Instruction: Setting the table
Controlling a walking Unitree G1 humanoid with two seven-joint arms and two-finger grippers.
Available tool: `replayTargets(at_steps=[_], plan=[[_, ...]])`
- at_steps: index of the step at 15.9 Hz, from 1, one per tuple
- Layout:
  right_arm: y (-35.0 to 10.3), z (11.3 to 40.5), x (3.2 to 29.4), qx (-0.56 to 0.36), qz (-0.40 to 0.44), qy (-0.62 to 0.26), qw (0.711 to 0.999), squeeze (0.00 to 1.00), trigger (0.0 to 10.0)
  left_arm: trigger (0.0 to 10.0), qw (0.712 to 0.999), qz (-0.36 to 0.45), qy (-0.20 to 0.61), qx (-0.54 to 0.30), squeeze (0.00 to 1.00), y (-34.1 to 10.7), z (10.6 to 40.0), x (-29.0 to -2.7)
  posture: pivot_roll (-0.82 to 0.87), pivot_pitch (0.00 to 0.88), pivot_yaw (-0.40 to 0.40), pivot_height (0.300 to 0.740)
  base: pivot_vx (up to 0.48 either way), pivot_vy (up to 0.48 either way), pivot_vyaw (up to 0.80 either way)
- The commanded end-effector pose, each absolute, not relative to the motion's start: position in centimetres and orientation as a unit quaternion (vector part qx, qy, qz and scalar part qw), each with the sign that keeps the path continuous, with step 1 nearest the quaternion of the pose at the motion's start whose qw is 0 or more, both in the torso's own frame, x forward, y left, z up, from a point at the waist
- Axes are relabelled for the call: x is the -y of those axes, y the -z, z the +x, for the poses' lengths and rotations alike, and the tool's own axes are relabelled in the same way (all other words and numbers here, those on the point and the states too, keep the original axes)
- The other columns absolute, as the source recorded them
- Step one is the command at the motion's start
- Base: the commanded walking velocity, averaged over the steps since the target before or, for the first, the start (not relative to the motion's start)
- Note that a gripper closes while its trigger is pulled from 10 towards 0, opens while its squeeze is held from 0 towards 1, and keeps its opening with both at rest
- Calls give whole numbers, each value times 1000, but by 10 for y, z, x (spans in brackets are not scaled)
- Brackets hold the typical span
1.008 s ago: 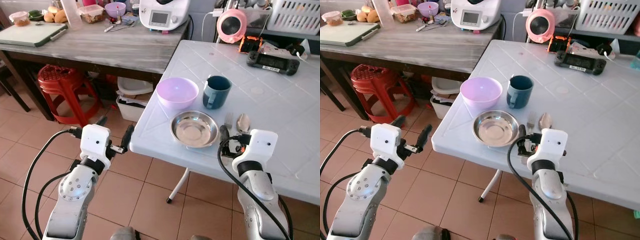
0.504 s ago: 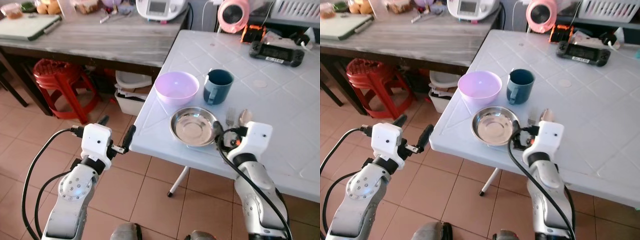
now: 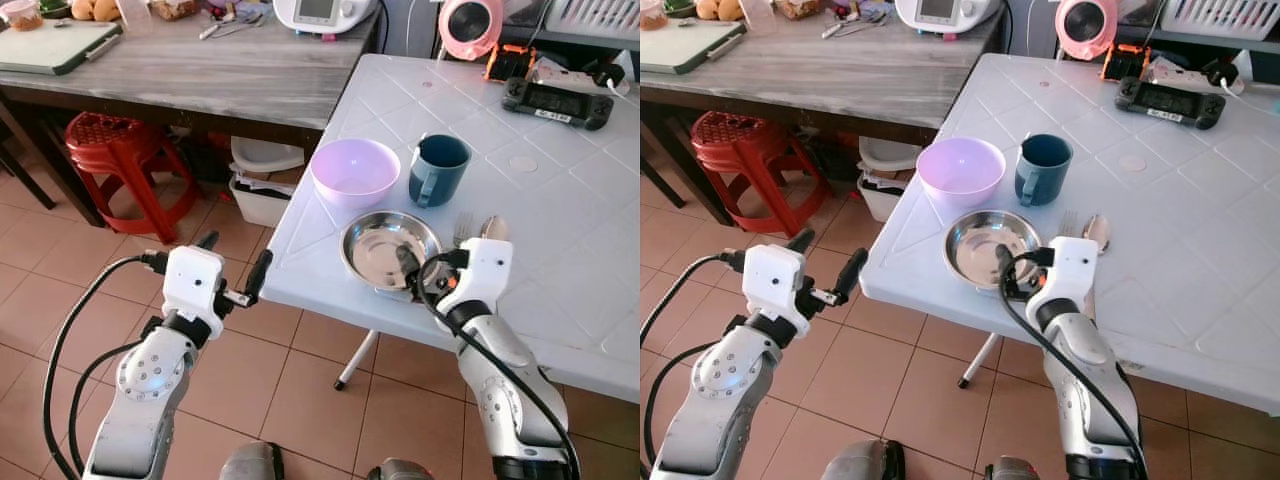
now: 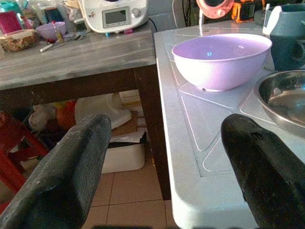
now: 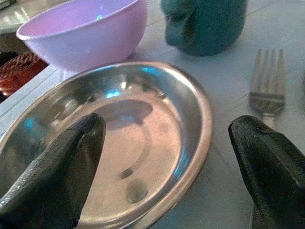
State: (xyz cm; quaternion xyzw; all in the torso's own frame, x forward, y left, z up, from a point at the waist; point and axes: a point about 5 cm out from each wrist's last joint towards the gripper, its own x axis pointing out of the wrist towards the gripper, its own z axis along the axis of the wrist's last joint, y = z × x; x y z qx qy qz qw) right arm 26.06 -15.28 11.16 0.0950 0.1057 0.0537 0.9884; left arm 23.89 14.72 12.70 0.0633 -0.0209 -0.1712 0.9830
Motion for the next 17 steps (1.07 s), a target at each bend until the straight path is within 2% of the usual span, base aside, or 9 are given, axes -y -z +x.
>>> replayTargets(at_steps=[1,3,4,5,6,7,17], plan=[[-113,262,149,-108,99,-65,987,0,10000,10000,982,70,171,27,0,-131,238,-146,63,90,57,740,0,0,0],[-112,264,148,-115,95,-76,986,0,10000,10000,983,70,170,26,0,-131,238,-146,63,88,56,740,0,0,0],[-113,266,148,-114,97,-78,986,0,5333,10000,983,70,170,27,0,-132,238,-146,65,85,56,740,0,0,0],[-113,267,148,-115,97,-79,985,0,5333,10000,983,70,170,28,0,-132,239,-146,65,85,55,740,0,0,0],[-112,267,148,-121,102,-77,984,0,863,10000,982,70,171,28,0,-132,239,-146,66,83,55,740,0,0,0],[-110,267,148,-130,113,-75,982,0,0,10000,982,71,171,29,0,-133,239,-146,68,82,56,740,0,0,0],[-92,265,149,-190,153,-66,968,0,0,10000,982,74,173,30,0,-134,239,-147,80,90,59,740,0,0,0]])
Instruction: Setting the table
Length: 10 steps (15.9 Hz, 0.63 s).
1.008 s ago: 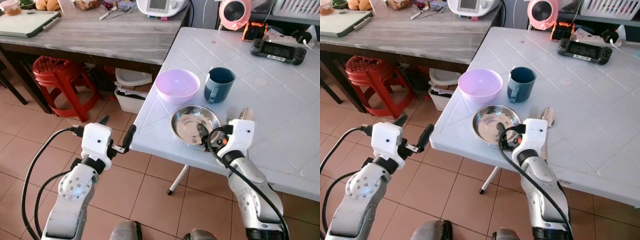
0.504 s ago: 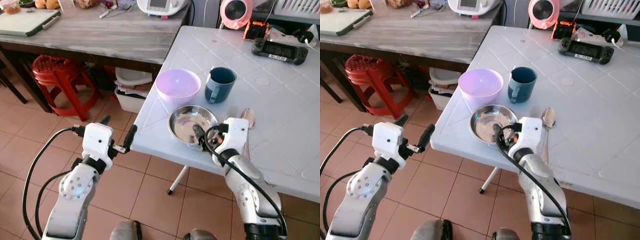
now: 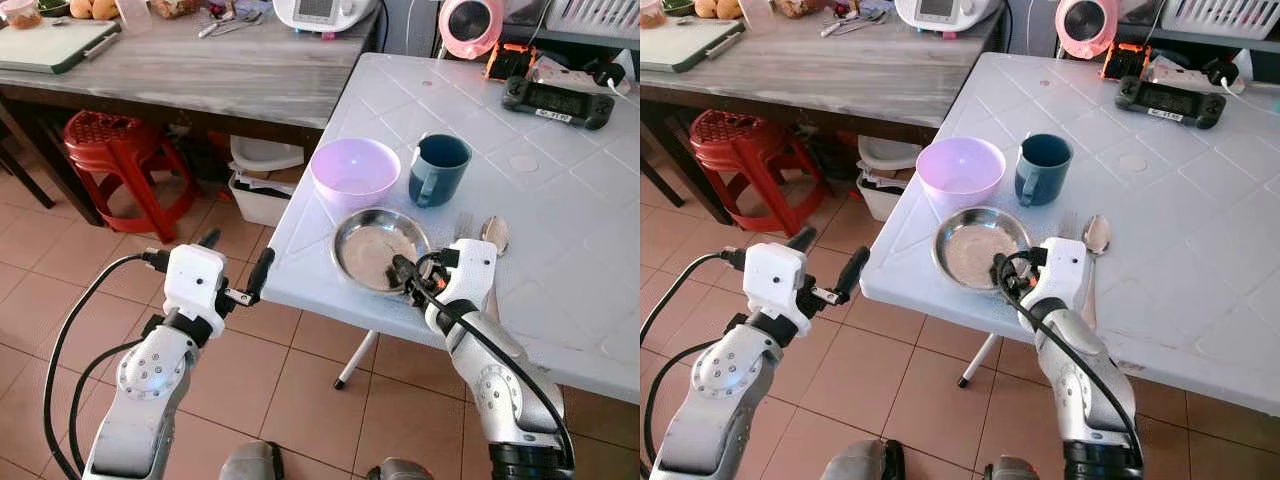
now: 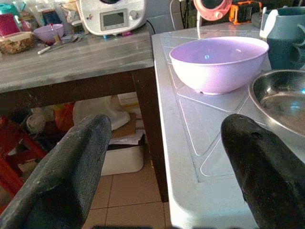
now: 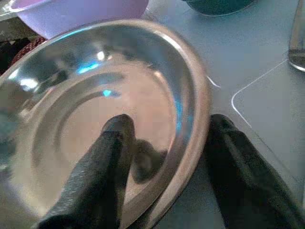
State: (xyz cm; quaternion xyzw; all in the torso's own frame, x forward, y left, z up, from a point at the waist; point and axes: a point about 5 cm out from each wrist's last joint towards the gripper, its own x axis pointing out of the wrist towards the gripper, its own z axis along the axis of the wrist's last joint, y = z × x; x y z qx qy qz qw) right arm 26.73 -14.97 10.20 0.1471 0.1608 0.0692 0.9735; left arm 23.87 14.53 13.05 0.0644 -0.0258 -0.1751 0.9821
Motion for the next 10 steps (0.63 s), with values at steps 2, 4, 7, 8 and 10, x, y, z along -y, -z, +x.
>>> replayTargets(at_steps=[2,4,7,8,10], plan=[[-89,265,150,-201,168,-57,963,0,0,10000,982,74,173,29,0,-135,239,-148,79,90,60,740,0,0,0],[-87,265,152,-205,170,-48,963,0,0,10000,982,70,176,29,0,-135,239,-147,78,90,59,740,0,0,0],[-85,265,154,-215,171,-42,960,0,0,10000,981,68,176,31,0,-136,240,-145,77,91,60,740,0,0,0],[-85,265,154,-218,172,-41,960,0,0,10000,982,68,176,31,0,-136,240,-145,77,91,61,740,0,0,0],[-82,264,155,-226,180,-35,957,0,0,10000,982,69,176,31,0,-136,240,-145,77,90,60,740,0,0,0]])
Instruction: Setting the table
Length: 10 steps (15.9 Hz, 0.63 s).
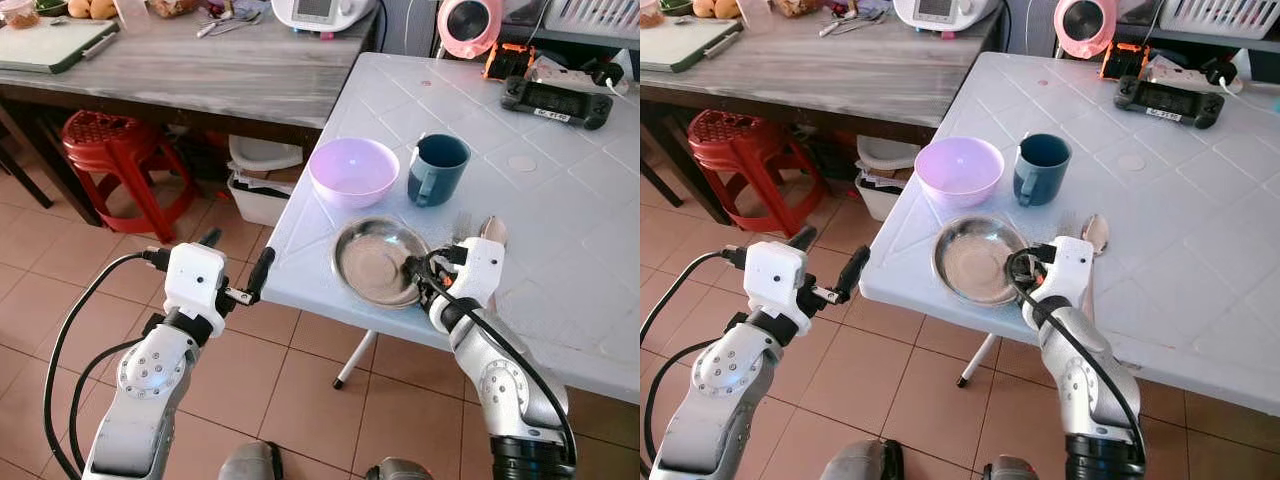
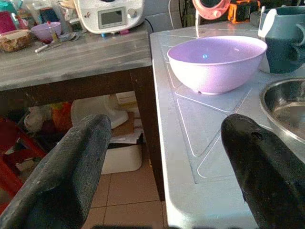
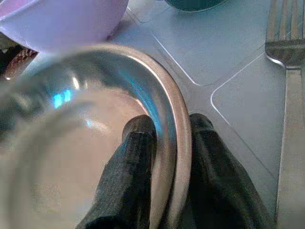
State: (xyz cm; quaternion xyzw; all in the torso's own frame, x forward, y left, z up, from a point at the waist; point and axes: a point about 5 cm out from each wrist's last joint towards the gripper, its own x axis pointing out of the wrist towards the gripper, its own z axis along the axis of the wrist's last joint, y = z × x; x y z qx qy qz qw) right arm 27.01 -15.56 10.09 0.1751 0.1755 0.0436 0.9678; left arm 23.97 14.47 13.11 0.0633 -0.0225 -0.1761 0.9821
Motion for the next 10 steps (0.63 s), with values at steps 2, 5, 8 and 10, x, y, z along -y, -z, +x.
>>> replayTargets(at_steps=[2,5,8,10], plan=[[-82,264,156,-228,185,-32,955,0,0,10000,982,68,175,31,0,-136,240,-144,77,90,59,740,0,0,0],[-84,264,158,-224,193,-30,955,0,0,10000,988,57,142,13,0,-131,244,-147,64,77,51,740,0,0,0],[-89,264,156,-211,200,-25,956,0,0,10000,989,35,140,4,0,-125,247,-144,48,55,37,740,0,125,0],[-86,260,154,-216,201,-24,955,0,2000,10000,991,28,133,0,0,-122,250,-141,35,31,26,740,0,480,0]])
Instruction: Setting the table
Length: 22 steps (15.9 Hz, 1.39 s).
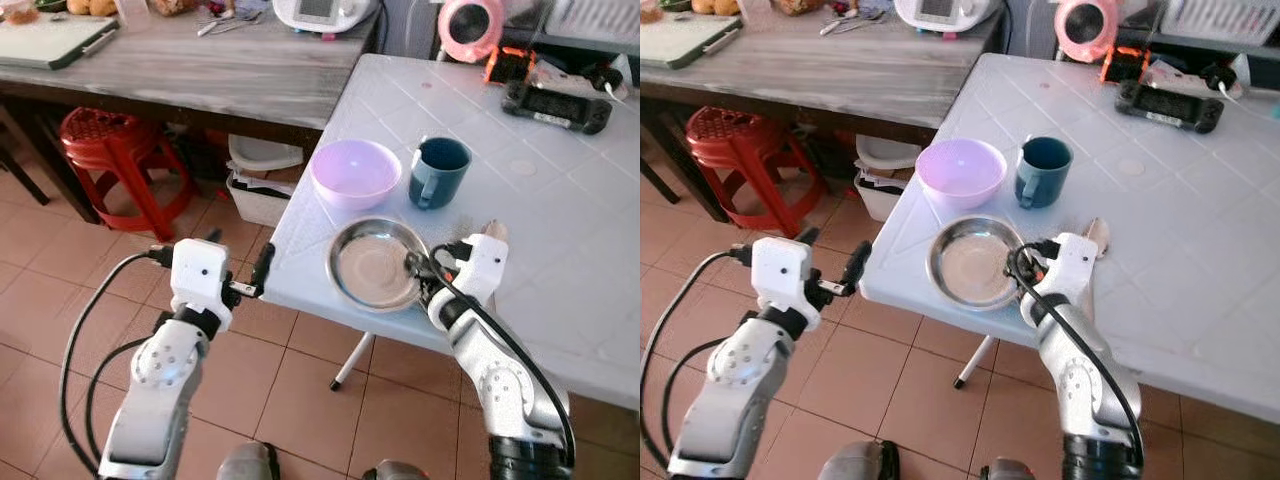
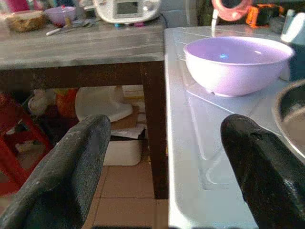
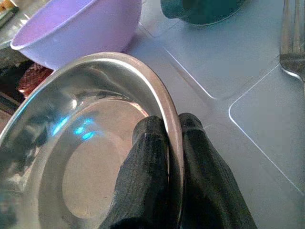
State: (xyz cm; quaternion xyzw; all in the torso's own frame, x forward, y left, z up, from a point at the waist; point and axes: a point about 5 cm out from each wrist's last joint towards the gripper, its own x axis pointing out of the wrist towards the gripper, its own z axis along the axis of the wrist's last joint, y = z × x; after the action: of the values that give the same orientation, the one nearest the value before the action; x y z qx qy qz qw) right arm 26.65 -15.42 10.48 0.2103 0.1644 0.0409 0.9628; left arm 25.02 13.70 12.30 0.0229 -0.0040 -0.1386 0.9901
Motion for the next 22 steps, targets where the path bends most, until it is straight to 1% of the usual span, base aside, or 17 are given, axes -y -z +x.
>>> replayTargets(at_steps=[1,2,5,7,10,11,12,15,21,22], plan=[[-85,258,151,-217,207,-27,954,0,4667,10000,991,26,129,1,0,-121,252,-140,31,25,25,740,0,480,0],[-88,259,149,-209,205,-34,956,0,10000,10000,992,25,125,3,0,-120,254,-139,24,20,21,740,0,480,0],[-100,265,141,-174,169,-58,968,0,10000,10000,993,16,117,8,0,-118,260,-135,16,4,15,740,0,480,0],[-101,267,144,-167,172,-46,970,0,10000,10000,993,16,114,13,0,-118,262,-133,15,0,12,740,0,480,0],[-105,269,147,-149,153,-42,976,0,10000,10000,993,26,112,21,0,-118,262,-134,16,0,6,740,0,480,0],[-112,270,149,-116,138,-35,983,0,10000,10000,991,27,127,27,0,-120,262,-132,17,0,4,740,0,472,0],[-115,270,150,-104,137,-31,985,0,10000,10000,990,24,132,30,0,-120,262,-131,18,0,2,740,0,431,0],[-120,268,153,-72,116,-11,991,0,10000,10000,989,17,141,35,0,-121,265,-127,13,0,16,740,271,395,0],[-124,272,157,-53,108,8,993,0,10000,10000,987,25,153,48,0,-124,269,-124,8,0,22,740,342,332,0],[-126,274,156,-42,102,5,994,0,10000,10000,987,20,153,48,0,-124,269,-123,9,0,20,740,398,270,-619]])
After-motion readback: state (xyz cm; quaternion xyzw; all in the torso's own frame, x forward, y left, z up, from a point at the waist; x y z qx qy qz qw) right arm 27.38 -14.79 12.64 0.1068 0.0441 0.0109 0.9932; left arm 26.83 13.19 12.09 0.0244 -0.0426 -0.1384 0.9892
